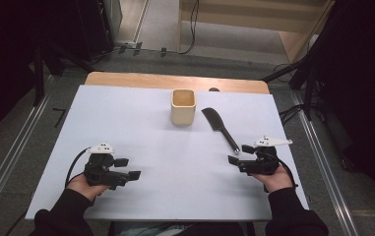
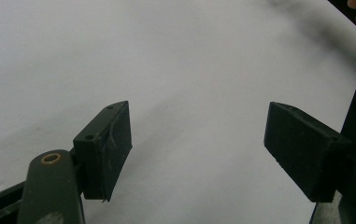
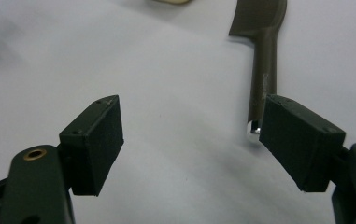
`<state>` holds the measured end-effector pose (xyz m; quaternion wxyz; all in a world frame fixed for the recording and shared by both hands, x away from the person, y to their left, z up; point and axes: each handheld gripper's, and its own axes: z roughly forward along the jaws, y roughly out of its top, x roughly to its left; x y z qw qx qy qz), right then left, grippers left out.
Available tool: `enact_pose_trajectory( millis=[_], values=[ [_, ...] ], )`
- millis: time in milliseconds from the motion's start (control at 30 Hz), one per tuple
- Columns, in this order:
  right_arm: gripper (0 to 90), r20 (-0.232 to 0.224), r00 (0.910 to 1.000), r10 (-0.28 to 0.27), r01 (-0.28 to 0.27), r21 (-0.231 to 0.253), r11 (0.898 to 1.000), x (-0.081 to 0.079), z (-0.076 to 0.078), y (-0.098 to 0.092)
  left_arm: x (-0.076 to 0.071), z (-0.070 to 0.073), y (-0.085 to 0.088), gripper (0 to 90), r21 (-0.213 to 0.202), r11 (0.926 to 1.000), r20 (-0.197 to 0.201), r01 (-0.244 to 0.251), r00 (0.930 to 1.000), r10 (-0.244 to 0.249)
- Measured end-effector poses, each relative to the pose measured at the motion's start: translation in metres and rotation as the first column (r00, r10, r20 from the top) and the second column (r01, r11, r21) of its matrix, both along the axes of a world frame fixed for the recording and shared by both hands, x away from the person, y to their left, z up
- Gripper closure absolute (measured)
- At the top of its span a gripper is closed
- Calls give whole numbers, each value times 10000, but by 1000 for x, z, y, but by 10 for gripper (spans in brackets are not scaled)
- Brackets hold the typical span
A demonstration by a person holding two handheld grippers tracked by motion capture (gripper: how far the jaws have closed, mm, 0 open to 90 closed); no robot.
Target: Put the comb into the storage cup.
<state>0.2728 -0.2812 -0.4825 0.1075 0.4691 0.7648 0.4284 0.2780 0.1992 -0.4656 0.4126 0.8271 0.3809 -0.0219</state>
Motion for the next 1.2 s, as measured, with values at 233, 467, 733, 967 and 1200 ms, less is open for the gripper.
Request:
enact_pose_trajectory(
  millis=[233, 467, 733, 967, 1200],
  values=[
    [191, -29, 9998, -210, 210, -91, 9997, 9, -3, -1, 0, 0, 0, 239, 36, 10000, 25, 19, 10000, -19],
    [183, 16, 9988, -498, 498, -109, 9987, 22, -5, -1, 0, 0, 0, 238, 51, 10000, 20, -12, 10000, 12],
    [183, 74, 9945, -1044, 1046, -279, 9941, 43, -6, -3, 0, 0, 0, 238, 2, 10000, 25, -32, 10000, 32],
    [198, 118, 9894, -1445, 1448, -281, 9891, 54, -8, -5, 0, 0, 0, 239, 20, 10000, 30, -10, 10000, 10],
    [199, 150, 9857, -1677, 1681, -367, 9851, 58, -11, -5, 0, 0, 0, 239, 17, 10000, 49, -21, 10000, 20]
  ],
)
